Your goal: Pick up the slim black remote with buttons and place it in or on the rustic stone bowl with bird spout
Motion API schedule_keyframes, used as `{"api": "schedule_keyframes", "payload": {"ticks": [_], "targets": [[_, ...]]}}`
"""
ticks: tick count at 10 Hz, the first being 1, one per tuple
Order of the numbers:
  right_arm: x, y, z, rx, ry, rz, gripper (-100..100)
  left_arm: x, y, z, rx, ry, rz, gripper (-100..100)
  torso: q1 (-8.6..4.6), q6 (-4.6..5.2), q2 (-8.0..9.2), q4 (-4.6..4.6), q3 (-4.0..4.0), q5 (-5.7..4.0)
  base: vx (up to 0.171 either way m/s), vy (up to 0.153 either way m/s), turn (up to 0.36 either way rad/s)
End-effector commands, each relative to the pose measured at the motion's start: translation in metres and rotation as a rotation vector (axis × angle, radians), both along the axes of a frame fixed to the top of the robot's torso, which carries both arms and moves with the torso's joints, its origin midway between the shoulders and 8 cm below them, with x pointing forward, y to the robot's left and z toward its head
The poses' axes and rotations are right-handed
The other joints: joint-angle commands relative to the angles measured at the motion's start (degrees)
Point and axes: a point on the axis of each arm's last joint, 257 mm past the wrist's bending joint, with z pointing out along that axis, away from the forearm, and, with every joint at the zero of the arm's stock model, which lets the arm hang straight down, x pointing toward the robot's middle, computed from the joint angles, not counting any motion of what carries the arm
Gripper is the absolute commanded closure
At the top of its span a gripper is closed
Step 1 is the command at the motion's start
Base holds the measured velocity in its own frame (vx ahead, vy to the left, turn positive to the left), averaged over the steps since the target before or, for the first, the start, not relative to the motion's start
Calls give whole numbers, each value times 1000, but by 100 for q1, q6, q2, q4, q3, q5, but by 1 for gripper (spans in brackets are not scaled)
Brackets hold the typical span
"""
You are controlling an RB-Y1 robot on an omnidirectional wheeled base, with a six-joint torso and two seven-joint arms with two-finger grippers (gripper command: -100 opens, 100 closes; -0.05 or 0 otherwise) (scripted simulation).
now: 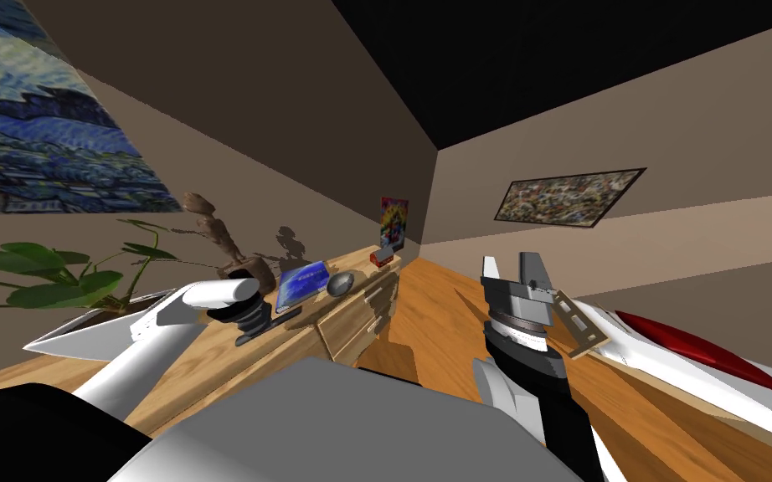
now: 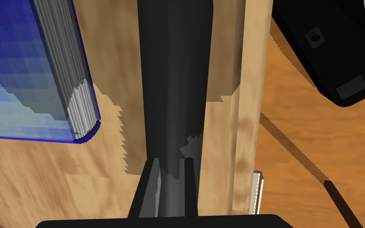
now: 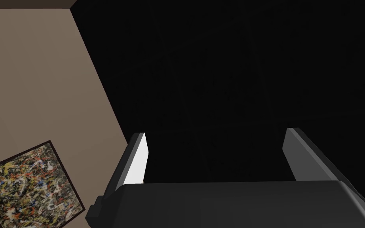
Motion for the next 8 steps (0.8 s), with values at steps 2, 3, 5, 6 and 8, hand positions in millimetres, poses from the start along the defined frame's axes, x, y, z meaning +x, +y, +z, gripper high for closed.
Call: {"api": "schedule_keyframes", "payload": {"ticks": [2,3,5,6,8], "targets": [[0,0,0,0,0,0,0,-13,17,5,7,35,29,100,8,-1,-8,-1,-4,1,192,-140,17],[0,0,0,0,0,0,0,-19,22,7,10,47,39,100,13,-1,-22,-4,-12,2,206,-141,11],[0,0,0,0,0,0,0,-24,36,16,28,53,56,100,16,-4,-21,-5,-12,0,182,-119,19],[0,0,0,0,0,0,0,-23,44,23,44,45,61,100,22,-5,-14,-2,-8,-2,152,-89,19],[0,0,0,0,0,0,0,-20,58,38,77,25,66,100,34,-7,4,2,2,-2,118,-91,32]]}}
